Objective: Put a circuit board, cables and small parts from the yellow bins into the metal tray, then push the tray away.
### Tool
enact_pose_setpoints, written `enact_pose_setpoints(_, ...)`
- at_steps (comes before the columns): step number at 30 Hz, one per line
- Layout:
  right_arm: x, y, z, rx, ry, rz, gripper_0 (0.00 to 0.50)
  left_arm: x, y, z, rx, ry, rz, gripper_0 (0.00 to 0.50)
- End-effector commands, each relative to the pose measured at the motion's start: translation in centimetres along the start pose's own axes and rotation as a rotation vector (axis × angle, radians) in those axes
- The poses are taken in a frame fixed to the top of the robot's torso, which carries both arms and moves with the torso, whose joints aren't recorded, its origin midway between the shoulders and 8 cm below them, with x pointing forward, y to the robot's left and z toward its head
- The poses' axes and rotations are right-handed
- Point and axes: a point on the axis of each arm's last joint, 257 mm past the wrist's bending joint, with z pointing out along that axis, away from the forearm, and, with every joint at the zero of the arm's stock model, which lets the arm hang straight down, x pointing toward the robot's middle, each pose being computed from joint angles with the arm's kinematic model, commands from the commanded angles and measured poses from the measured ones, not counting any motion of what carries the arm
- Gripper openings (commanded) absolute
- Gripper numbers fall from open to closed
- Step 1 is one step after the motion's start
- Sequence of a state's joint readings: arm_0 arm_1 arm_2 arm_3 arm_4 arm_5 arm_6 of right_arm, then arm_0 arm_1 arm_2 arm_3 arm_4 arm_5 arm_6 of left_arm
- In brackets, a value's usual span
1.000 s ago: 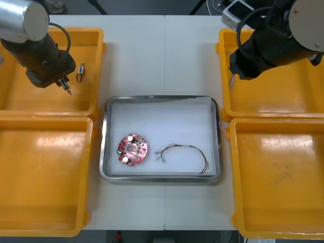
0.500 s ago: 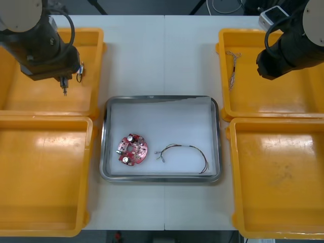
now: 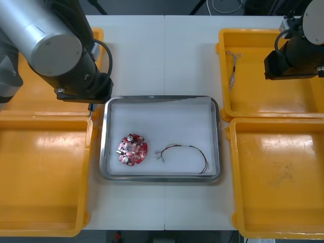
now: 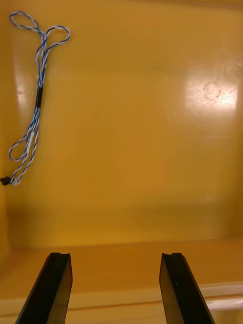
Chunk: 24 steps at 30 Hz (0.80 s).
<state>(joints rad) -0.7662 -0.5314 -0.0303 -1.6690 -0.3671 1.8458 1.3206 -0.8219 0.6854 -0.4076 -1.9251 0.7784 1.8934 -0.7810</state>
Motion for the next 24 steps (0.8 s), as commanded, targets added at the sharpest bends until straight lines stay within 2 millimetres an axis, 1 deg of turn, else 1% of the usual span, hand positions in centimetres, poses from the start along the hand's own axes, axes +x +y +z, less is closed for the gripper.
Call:
enact_pose_setpoints(1,-2.6,1.0,-0.5,-0.031,-0.042,0.123,0.500,1.1,-3.9,1.7,0.067,0.007,-0.032,0.000)
enact_pose_setpoints(3,-3.2,1.5,0.2,-0.035,-0.047,0.166,0.500,1.1,-5.0,2.9,0.086,0.006,-0.024,0.000)
enact_pose_setpoints(4,-3.3,1.6,0.4,-0.034,-0.048,0.174,0.500,1.0,-5.1,3.1,0.087,0.004,-0.023,0.000)
enact_pose_setpoints(6,-3.8,2.0,1.2,-0.028,-0.048,0.200,0.500,1.1,-6.0,4.2,0.088,-0.001,-0.011,0.000)
enact_pose_setpoints(10,-4.6,3.3,2.5,0.000,-0.057,0.205,0.500,1.1,-7.0,6.3,0.086,-0.005,0.002,0.000)
enact_pose_setpoints(11,-4.6,3.3,2.7,0.002,-0.058,0.214,0.500,1.1,-7.2,6.6,0.088,-0.006,0.007,0.000)
enact_pose_setpoints(12,-4.8,3.8,2.9,-0.005,-0.064,0.239,0.500,1.2,-7.4,7.1,0.088,-0.006,0.011,0.000)
enact_pose_setpoints(17,-5.4,5.0,3.9,-0.038,-0.083,0.271,0.500,1.0,-7.7,8.7,0.086,-0.018,0.019,0.000)
enact_pose_setpoints(19,-5.8,5.2,4.4,-0.050,-0.100,0.274,0.500,1.0,-7.5,9.2,0.082,-0.017,0.023,0.000)
enact_pose_setpoints(22,-6.9,6.1,5.1,-0.077,-0.129,0.280,0.500,1.1,-7.7,10.0,0.085,-0.023,0.032,0.000)
enact_pose_setpoints(24,-7.3,6.6,5.5,-0.088,-0.132,0.287,0.500,0.9,-8.0,10.2,0.093,-0.032,0.036,0.000)
